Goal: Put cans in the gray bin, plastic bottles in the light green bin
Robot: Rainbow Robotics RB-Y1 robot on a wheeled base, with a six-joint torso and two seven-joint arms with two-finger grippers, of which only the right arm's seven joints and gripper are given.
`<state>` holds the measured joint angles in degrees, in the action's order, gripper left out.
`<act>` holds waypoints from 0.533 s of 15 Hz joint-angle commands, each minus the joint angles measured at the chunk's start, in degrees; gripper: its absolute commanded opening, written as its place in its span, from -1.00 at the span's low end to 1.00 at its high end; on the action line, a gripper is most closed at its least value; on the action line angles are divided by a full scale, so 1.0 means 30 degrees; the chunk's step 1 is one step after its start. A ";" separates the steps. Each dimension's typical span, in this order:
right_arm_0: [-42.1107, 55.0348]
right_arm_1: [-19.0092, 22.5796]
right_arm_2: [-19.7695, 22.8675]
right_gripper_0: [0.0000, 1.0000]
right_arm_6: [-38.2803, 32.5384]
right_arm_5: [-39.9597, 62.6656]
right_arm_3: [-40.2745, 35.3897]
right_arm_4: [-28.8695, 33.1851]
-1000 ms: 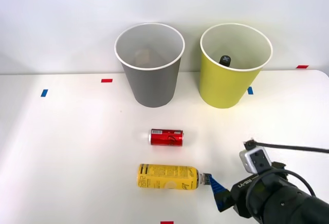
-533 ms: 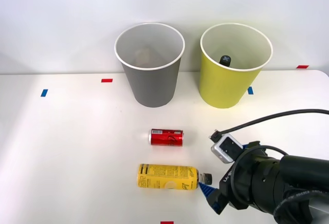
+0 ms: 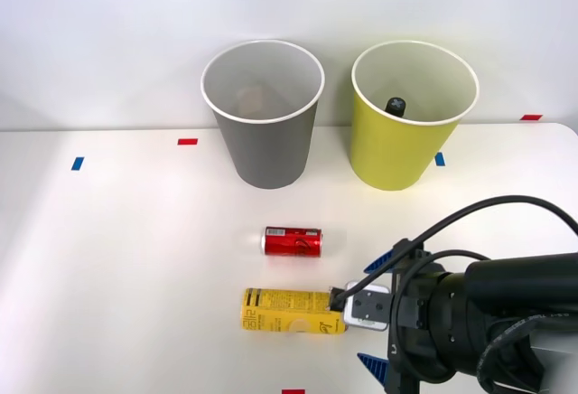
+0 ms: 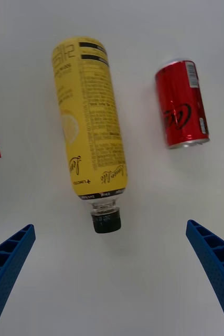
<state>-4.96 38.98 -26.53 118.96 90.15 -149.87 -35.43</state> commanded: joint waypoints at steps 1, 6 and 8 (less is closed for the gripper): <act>-0.1277 -0.0365 -0.1233 0.98 0.1098 0.0008 0.0884 -0.0232; -0.3680 -0.1039 -0.3167 0.97 0.1655 0.0008 0.2496 -0.0613; -0.4119 -0.1098 -0.3372 0.97 0.1801 0.0008 0.2730 -0.1316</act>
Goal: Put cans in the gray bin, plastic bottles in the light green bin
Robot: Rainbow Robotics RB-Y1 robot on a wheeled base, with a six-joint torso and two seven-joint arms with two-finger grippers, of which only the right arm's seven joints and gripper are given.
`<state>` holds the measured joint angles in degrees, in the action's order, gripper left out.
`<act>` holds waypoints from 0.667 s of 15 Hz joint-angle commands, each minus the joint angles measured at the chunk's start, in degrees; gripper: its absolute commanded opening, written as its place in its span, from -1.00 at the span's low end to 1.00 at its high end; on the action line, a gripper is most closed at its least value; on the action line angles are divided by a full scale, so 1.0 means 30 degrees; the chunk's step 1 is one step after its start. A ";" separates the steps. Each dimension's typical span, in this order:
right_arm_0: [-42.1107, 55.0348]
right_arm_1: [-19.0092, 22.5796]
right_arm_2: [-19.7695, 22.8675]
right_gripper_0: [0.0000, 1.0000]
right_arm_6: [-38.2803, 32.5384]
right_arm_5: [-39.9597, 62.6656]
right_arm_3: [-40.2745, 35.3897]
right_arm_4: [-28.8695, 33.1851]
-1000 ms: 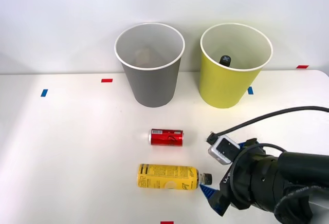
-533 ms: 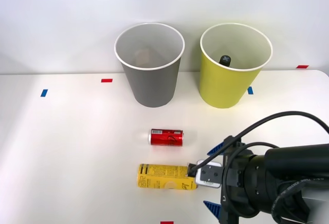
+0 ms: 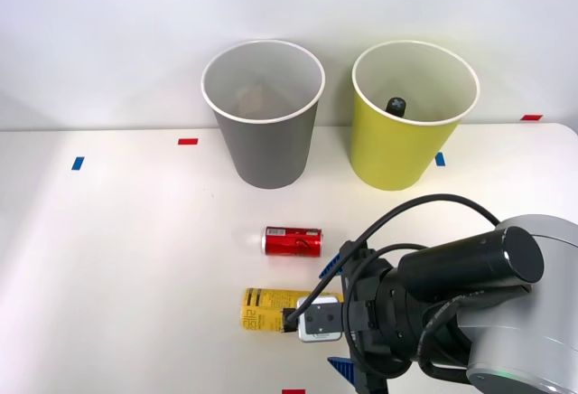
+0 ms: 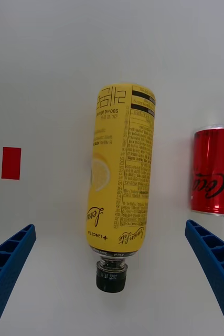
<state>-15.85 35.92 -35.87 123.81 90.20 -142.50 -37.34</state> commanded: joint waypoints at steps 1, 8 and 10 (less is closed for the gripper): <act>-0.0692 -0.0166 -0.0259 0.97 0.0243 -0.0008 0.0567 -0.1148; -0.1894 -0.1689 -0.1079 0.97 0.1092 -0.0008 0.2911 -0.1529; -0.2597 -0.2656 -0.1665 0.97 0.1444 -0.0008 0.3907 -0.1060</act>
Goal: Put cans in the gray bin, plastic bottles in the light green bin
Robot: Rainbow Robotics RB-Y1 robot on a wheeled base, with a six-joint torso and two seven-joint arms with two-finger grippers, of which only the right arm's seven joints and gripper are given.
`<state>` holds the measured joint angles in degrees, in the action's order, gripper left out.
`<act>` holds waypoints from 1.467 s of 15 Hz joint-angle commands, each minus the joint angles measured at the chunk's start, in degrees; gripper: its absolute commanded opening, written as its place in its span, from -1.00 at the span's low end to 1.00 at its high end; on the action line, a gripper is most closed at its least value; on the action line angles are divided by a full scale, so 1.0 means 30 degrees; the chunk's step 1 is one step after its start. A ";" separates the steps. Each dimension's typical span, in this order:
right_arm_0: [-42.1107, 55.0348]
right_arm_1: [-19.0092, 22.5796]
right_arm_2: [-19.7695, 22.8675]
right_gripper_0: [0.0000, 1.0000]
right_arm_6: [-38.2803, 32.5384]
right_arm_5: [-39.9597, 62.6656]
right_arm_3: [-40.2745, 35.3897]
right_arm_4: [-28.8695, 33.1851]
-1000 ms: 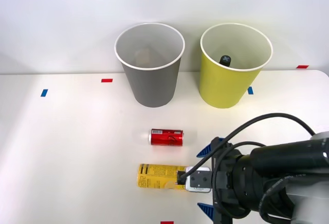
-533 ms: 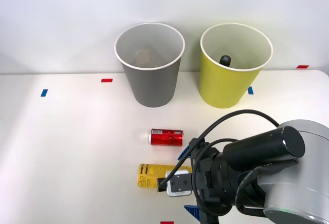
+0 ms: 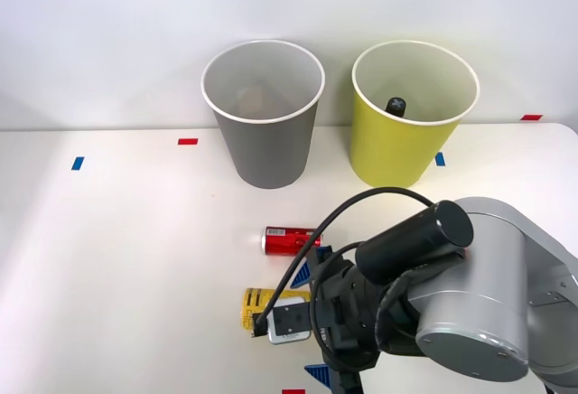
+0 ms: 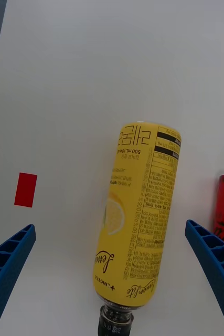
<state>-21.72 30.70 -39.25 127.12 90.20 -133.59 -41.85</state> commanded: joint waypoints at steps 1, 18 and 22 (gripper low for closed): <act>-0.0727 -0.1297 -0.0687 0.97 0.0429 -0.0007 0.1346 0.0650; -0.1108 -0.5779 -0.1508 0.97 0.1103 0.0022 0.6913 0.5835; -0.1079 -0.6102 -0.2123 0.97 0.0781 0.0520 0.6942 0.6656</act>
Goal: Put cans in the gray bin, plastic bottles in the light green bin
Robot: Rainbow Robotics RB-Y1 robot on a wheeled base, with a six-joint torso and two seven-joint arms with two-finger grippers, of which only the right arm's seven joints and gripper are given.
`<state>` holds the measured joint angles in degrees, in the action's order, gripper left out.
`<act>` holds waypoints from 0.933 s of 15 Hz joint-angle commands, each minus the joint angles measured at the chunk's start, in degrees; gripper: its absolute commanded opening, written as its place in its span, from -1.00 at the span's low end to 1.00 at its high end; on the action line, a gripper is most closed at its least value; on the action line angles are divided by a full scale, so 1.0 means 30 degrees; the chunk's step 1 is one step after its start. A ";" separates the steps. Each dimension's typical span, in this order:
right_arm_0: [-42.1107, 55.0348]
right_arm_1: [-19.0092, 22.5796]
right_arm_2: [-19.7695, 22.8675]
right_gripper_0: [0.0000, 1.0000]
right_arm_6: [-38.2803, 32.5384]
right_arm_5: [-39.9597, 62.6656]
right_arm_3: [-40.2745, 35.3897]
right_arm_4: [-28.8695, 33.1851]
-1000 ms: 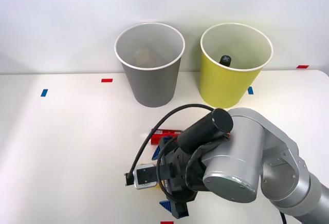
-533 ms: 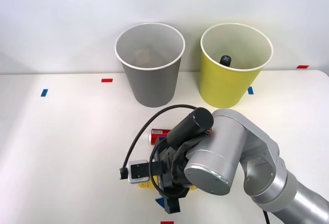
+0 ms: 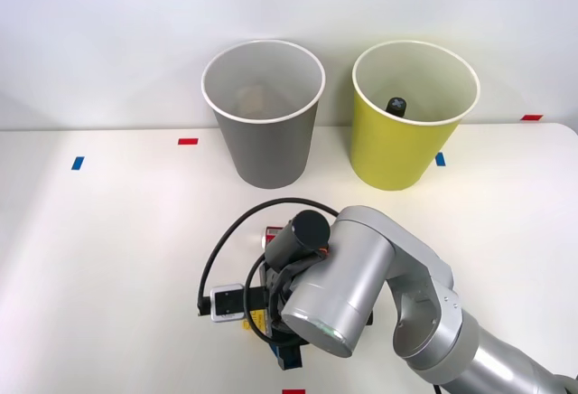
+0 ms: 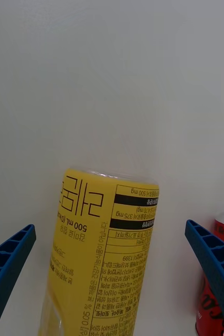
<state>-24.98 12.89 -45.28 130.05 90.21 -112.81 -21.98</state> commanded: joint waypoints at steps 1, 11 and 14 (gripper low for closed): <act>0.0006 -0.0371 -0.0113 0.97 -0.0253 0.1014 0.0016 0.0149; 0.0006 -0.1426 -0.0084 0.97 -0.0400 0.1746 0.1393 0.1555; 0.0006 -0.1719 -0.0113 0.97 -0.0341 0.1541 0.2126 0.1819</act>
<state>-24.97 8.05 -45.61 129.05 95.19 -107.08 -16.85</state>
